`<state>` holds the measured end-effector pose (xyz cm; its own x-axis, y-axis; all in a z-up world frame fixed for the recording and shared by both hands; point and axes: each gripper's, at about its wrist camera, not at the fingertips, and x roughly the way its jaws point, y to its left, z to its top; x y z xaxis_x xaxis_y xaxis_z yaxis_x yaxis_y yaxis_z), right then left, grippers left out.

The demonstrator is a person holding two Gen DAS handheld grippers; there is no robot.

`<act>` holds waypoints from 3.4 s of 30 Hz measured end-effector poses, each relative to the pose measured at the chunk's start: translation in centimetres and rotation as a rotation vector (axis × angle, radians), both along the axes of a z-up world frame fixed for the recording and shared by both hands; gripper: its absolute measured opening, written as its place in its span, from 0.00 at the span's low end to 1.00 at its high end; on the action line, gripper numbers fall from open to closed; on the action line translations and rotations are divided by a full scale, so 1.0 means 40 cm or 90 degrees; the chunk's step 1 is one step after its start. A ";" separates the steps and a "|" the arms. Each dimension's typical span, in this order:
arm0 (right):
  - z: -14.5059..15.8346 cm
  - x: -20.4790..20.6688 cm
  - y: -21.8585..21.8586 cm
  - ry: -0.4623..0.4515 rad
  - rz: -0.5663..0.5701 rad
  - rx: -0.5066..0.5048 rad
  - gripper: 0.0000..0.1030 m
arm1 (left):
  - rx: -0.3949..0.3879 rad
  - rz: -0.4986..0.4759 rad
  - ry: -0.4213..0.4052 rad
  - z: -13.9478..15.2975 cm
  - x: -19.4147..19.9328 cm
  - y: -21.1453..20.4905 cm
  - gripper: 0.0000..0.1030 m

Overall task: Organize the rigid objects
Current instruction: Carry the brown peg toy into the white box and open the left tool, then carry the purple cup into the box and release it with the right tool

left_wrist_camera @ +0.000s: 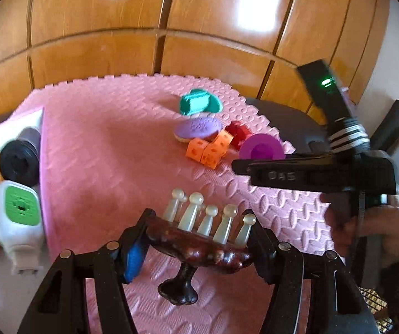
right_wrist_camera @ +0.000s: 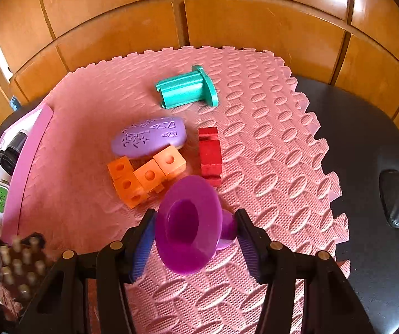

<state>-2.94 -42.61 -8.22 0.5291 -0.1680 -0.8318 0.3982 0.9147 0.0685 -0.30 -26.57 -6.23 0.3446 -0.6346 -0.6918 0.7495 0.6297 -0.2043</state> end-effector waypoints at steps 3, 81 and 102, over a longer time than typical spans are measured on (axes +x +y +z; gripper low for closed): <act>0.003 -0.003 0.001 -0.005 -0.001 0.006 0.56 | 0.003 0.004 -0.016 0.025 -0.016 0.011 0.62; -0.011 0.002 0.027 -0.030 0.025 -0.080 0.56 | 0.013 0.403 -0.021 0.120 0.413 0.515 0.75; -0.013 -0.001 0.029 -0.029 0.026 -0.088 0.54 | 0.073 0.393 -0.046 0.070 0.154 0.494 0.79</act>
